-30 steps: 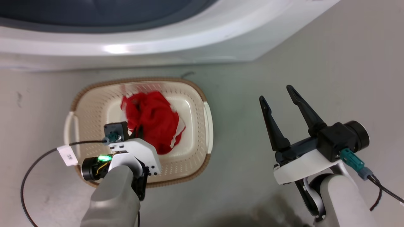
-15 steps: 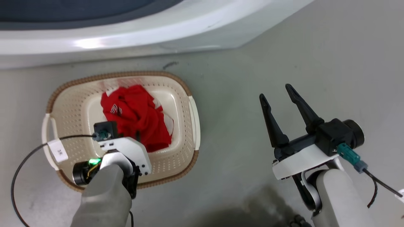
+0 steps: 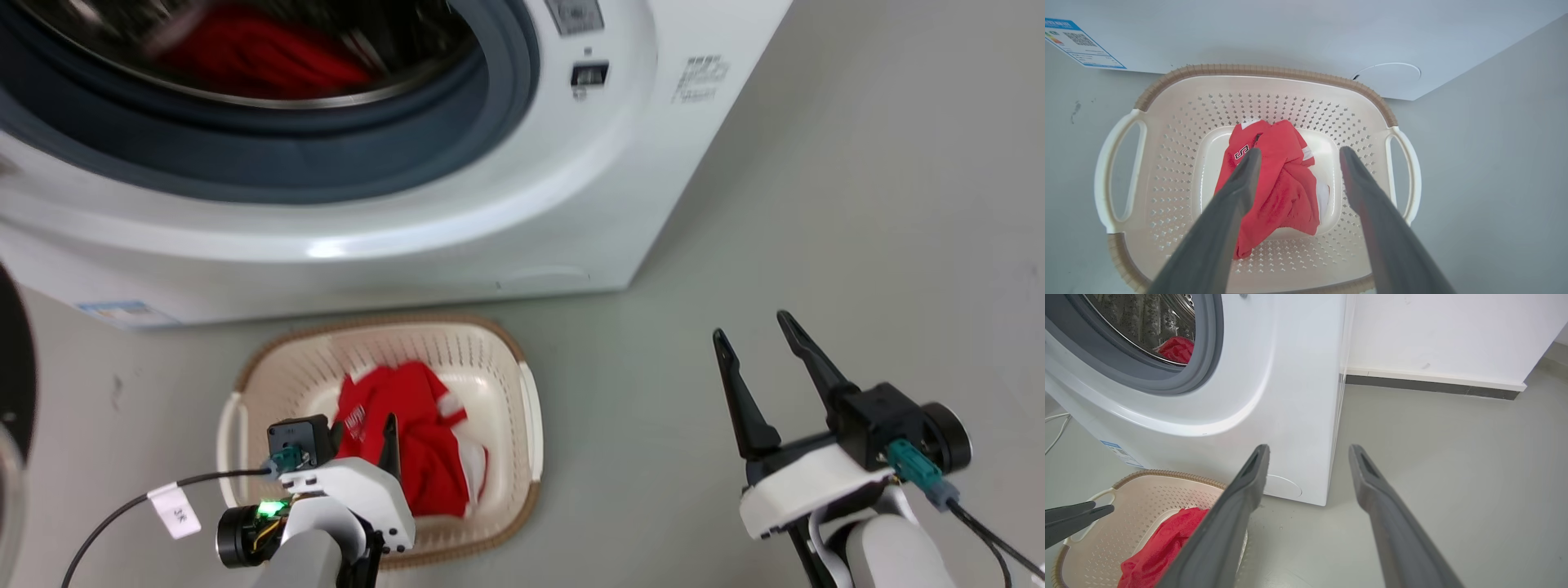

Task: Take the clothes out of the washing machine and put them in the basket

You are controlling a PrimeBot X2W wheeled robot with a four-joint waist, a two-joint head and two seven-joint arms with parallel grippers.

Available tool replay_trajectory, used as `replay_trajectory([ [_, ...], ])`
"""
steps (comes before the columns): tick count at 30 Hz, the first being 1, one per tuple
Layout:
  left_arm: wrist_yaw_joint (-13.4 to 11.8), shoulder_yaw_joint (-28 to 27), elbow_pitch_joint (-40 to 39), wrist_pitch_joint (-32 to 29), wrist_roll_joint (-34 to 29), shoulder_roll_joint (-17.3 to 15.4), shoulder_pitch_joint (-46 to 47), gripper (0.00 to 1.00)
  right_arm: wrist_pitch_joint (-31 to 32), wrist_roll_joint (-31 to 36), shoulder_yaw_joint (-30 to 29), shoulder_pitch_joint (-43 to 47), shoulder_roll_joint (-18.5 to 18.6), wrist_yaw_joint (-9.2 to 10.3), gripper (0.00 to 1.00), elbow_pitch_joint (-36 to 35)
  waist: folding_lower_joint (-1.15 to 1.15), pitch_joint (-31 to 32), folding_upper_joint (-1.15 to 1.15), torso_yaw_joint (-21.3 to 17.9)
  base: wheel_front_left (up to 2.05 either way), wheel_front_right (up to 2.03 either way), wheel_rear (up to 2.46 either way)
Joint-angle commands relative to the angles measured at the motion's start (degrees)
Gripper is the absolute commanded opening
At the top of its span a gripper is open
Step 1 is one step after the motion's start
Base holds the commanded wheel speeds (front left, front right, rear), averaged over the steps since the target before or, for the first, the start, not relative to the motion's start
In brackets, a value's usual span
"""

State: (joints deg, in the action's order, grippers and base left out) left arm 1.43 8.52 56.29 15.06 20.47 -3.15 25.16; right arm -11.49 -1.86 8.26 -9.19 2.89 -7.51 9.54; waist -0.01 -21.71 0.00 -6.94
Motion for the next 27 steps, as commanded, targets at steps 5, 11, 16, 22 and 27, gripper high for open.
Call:
replay_trajectory([
  [5,-0.91,-0.70,-9.96,0.14,-2.65,0.24,-6.99,1.00,1.89,0.53,-0.87,3.57,-0.03,0.04,1.00,-2.40,0.01,8.72,0.00,2.50,0.00,0.00,0.00],
  [11,-2.55,0.14,-24.24,0.14,-5.13,0.28,-13.90,1.00,3.85,0.77,-1.74,6.43,-0.03,0.04,1.00,-5.33,0.01,11.66,0.00,3.50,0.00,0.00,0.00],
  [16,-4.30,1.27,-34.11,0.15,-6.63,0.25,-17.26,1.00,4.98,0.92,-2.92,8.24,-0.03,0.04,1.00,-7.92,0.01,12.70,0.00,4.90,0.00,0.00,0.00],
  [22,-4.61,2.23,-38.48,0.15,-9.34,0.27,-15.32,1.00,5.81,1.18,-4.90,9.69,-0.03,0.04,1.00,-10.48,0.01,12.40,0.00,7.39,0.00,0.00,0.00],
  [27,-3.96,3.14,-36.70,0.16,-10.52,0.27,-8.96,1.00,6.36,1.46,-5.28,9.23,-0.03,0.04,1.00,-12.51,0.01,10.25,0.00,8.93,0.00,0.00,0.00],
])
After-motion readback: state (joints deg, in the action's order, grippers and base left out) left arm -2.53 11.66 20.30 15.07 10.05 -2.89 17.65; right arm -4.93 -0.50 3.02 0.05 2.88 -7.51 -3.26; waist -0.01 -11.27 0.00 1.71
